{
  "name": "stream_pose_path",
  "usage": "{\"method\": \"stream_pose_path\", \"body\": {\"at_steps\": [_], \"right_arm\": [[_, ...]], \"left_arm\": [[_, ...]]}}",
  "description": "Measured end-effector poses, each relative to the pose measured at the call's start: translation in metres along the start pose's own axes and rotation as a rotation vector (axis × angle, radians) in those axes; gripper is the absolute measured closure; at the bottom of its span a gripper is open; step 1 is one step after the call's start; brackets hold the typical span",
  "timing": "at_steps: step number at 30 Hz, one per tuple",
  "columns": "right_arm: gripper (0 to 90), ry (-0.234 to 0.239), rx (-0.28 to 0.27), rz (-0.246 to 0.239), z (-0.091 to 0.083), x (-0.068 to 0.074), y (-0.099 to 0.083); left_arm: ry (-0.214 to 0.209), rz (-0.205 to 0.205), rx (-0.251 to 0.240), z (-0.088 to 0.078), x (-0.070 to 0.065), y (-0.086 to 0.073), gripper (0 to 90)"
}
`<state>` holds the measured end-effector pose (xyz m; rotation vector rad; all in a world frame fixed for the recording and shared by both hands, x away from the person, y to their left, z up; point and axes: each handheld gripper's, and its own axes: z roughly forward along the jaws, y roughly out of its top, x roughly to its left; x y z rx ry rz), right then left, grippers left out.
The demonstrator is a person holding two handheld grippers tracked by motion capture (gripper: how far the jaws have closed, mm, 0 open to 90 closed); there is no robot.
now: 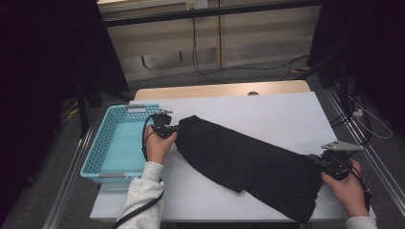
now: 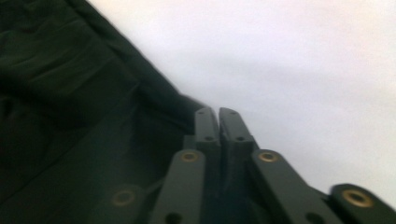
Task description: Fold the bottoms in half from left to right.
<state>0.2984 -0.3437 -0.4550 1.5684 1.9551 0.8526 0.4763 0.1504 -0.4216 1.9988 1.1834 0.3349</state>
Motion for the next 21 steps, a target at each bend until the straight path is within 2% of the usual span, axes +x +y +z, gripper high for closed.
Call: {"method": "stream_pose_path", "body": {"at_steps": [1, 2, 5, 9, 11, 12, 13, 16, 19, 20, 21], "right_arm": [[69.3, -0.004, -0.003, 0.011, 0.001, 0.0, 0.0], [65.6, 0.003, -0.001, 0.014, 0.001, 0.0, -0.001], [50.8, 0.021, -0.007, 0.005, -0.004, 0.004, -0.001], [36.4, 0.033, -0.012, -0.012, -0.012, 0.013, -0.002], [33.1, 0.046, -0.016, -0.029, -0.015, 0.019, -0.002], [33.1, 0.046, -0.016, -0.029, -0.015, 0.019, -0.002], [27.4, 0.057, -0.023, -0.04, -0.018, 0.025, -0.001], [18.9, 0.061, -0.032, -0.031, -0.019, 0.033, 0.0], [14.4, 0.051, -0.021, -0.033, -0.018, 0.043, -0.003], [11.7, 0.059, -0.013, -0.041, -0.018, 0.045, -0.005], [11.2, 0.075, -0.005, -0.045, -0.019, 0.048, -0.007]], "left_arm": [[-0.002, 0.004, -0.001, 0.0, 0.0, 0.0, 79.2], [-0.014, 0.014, 0.007, 0.0, 0.0, 0.001, 74.5], [-0.03, 0.008, 0.0, 0.0, -0.002, 0.002, 55.1], [-0.036, 0.023, 0.006, 0.002, -0.006, 0.002, 37.3], [-0.034, 0.02, 0.011, 0.001, -0.007, 0.003, 28.8], [-0.034, 0.02, 0.011, 0.001, -0.007, 0.003, 25.9], [-0.045, 0.025, 0.013, 0.001, -0.008, 0.005, 25.2], [-0.055, 0.038, 0.027, 0.001, -0.012, 0.005, 22.3], [-0.071, 0.054, 0.044, 0.002, -0.018, 0.003, 21.0], [-0.076, 0.064, 0.05, 0.002, -0.02, 0.003, 20.5], [-0.08, 0.056, 0.047, 0.002, -0.022, 0.002, 20.2]]}}
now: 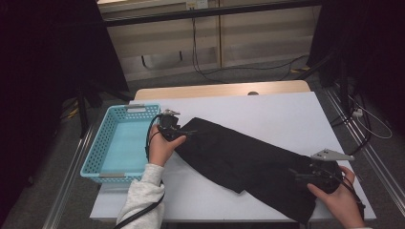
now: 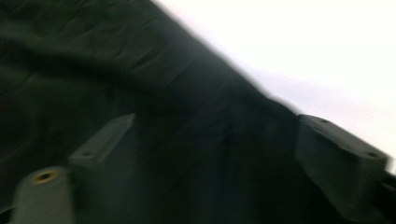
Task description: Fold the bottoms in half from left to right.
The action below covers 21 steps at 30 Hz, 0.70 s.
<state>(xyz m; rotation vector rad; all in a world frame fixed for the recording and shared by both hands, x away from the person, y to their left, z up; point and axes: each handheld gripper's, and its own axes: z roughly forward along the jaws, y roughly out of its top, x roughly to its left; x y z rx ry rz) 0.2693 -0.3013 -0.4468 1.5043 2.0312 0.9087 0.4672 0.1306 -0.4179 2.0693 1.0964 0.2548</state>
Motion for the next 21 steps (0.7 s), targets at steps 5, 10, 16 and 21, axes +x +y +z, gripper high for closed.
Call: {"method": "stream_pose_path", "body": {"at_steps": [5, 10, 16, 21], "right_arm": [[26.3, -0.002, 0.0, -0.026, -0.009, 0.012, -0.007], [46.3, 0.01, 0.006, -0.063, -0.015, 0.024, -0.012], [48.1, 0.069, 0.05, -0.126, -0.01, 0.037, -0.014], [56.5, 0.064, 0.068, -0.134, -0.006, 0.036, -0.015]], "left_arm": [[-0.012, 0.024, 0.019, 0.001, -0.007, -0.002, 19.3], [-0.014, 0.022, 0.015, 0.002, -0.011, -0.005, 19.2], [-0.018, 0.031, 0.023, 0.004, -0.013, -0.005, 19.1], [-0.017, 0.019, 0.026, 0.004, -0.01, -0.006, 19.1]]}}
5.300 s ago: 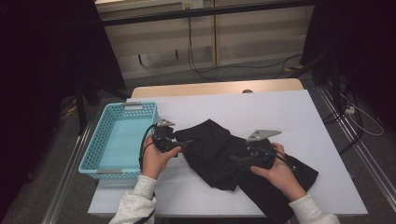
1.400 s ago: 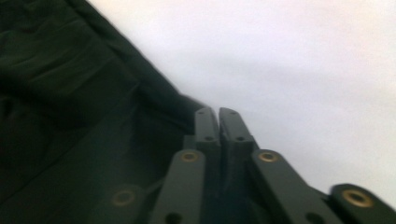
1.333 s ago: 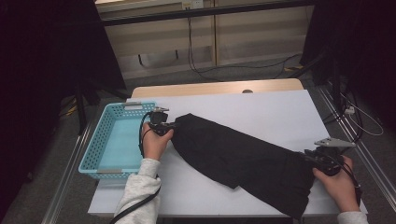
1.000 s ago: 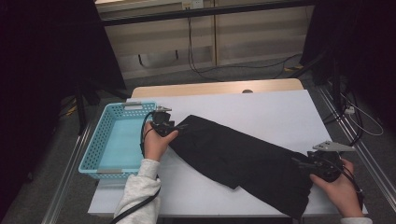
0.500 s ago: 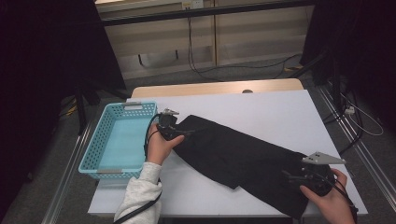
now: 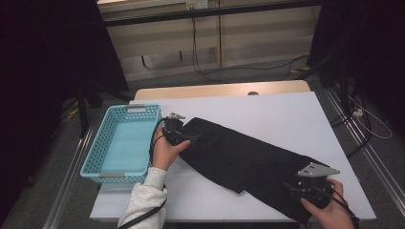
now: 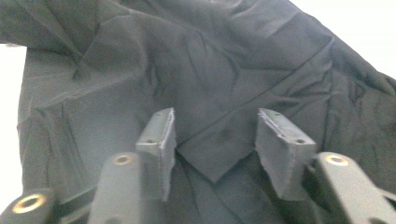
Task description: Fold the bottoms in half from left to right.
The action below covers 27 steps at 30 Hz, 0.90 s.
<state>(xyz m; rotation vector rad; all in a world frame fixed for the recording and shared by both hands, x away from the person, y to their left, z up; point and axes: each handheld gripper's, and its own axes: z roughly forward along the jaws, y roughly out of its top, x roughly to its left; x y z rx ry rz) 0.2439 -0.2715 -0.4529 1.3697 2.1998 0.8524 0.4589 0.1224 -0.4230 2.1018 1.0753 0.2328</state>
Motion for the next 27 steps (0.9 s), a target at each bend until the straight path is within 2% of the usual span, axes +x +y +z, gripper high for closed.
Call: {"method": "stream_pose_path", "body": {"at_steps": [4, 5, 9, 10, 16, 17, 18, 20, 23, 24, 26, 27], "right_arm": [[79.8, -0.011, 0.0, 0.006, -0.004, -0.007, -0.001], [83.2, -0.01, 0.001, 0.011, -0.006, -0.01, -0.002], [86.7, -0.015, -0.024, 0.047, -0.014, -0.02, -0.003], [88.0, -0.039, -0.045, 0.063, -0.022, -0.027, -0.002], [88.2, -0.103, -0.097, 0.116, -0.041, -0.052, -0.007], [88.2, -0.103, -0.097, 0.116, -0.041, -0.052, -0.007], [88.2, -0.124, -0.097, 0.131, -0.043, -0.06, -0.011], [88.2, -0.14, -0.095, 0.139, -0.044, -0.064, -0.014], [87.3, -0.15, -0.094, 0.151, -0.043, -0.069, -0.016], [83.8, -0.185, -0.083, 0.143, -0.041, -0.07, -0.017], [71.5, -0.19, -0.074, 0.15, -0.037, -0.071, -0.018], [68.9, -0.192, -0.077, 0.153, -0.036, -0.071, -0.018]], "left_arm": [[0.006, -0.005, -0.006, 0.0, 0.001, -0.001, 19.1], [0.008, -0.006, -0.009, -0.001, 0.001, -0.001, 19.1], [0.007, -0.008, -0.017, -0.001, 0.001, 0.0, 19.0], [0.007, -0.009, -0.016, -0.001, 0.001, 0.0, 19.0], [0.007, -0.011, -0.015, 0.0, 0.002, 0.0, 19.1], [0.007, -0.011, -0.015, 0.0, 0.002, 0.0, 19.1], [0.006, -0.012, -0.016, -0.001, 0.002, 0.0, 19.1], [0.003, -0.013, -0.011, -0.002, 0.002, 0.0, 19.1], [0.0, -0.011, -0.007, -0.002, 0.003, 0.0, 19.1], [0.01, -0.012, -0.015, 0.0, 0.003, -0.001, 19.1], [0.01, -0.013, -0.014, 0.0, 0.002, -0.001, 19.1], [0.012, -0.013, -0.014, 0.001, 0.002, -0.001, 19.1]]}}
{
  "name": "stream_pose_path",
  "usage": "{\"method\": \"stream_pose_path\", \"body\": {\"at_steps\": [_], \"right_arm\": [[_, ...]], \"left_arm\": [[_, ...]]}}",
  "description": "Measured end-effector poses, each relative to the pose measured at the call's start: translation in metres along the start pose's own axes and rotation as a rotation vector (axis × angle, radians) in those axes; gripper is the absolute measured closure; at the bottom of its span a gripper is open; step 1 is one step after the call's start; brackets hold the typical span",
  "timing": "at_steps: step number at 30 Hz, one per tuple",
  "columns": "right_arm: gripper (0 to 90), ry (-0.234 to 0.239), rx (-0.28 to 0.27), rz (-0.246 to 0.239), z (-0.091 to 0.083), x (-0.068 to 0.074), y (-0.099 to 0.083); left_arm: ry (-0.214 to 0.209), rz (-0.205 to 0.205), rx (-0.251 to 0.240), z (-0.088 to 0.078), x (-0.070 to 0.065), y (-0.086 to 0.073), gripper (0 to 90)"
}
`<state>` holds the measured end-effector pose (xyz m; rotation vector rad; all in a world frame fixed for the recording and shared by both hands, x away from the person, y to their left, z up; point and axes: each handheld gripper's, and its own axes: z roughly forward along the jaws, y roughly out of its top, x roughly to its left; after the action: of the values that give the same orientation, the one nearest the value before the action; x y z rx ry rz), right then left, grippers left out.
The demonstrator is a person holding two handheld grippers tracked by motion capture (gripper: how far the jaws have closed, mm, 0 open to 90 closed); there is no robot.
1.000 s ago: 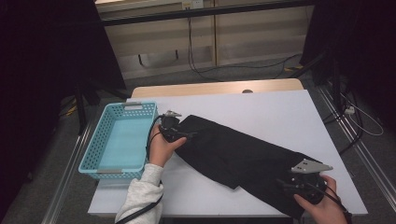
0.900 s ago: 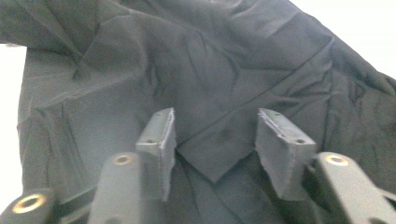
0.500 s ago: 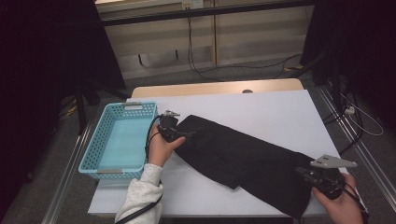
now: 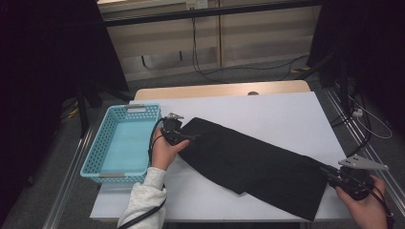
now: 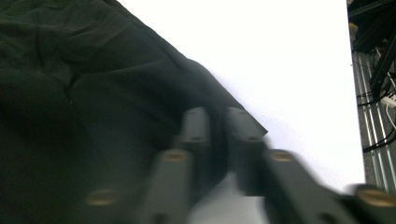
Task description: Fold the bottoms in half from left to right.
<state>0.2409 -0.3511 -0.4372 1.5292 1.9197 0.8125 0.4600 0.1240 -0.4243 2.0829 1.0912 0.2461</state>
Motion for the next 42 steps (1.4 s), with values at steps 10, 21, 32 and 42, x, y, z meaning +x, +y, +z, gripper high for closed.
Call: {"method": "stream_pose_path", "body": {"at_steps": [10, 21, 32, 42], "right_arm": [[60.3, 0.022, -0.017, -0.042, 0.021, 0.011, 0.019], [90.0, 0.068, 0.047, -0.047, 0.041, 0.014, 0.026], [67.9, 0.031, 0.058, -0.021, 0.051, 0.001, 0.024], [62.7, 0.059, 0.04, 0.059, 0.055, -0.007, 0.021]], "left_arm": [[-0.004, 0.022, 0.017, -0.002, -0.001, 0.001, 19.1], [0.002, 0.017, 0.017, -0.001, 0.001, -0.001, 19.1], [0.009, 0.001, 0.015, 0.001, 0.004, -0.002, 19.0], [0.015, 0.001, 0.002, -0.001, 0.005, -0.002, 19.1]]}}
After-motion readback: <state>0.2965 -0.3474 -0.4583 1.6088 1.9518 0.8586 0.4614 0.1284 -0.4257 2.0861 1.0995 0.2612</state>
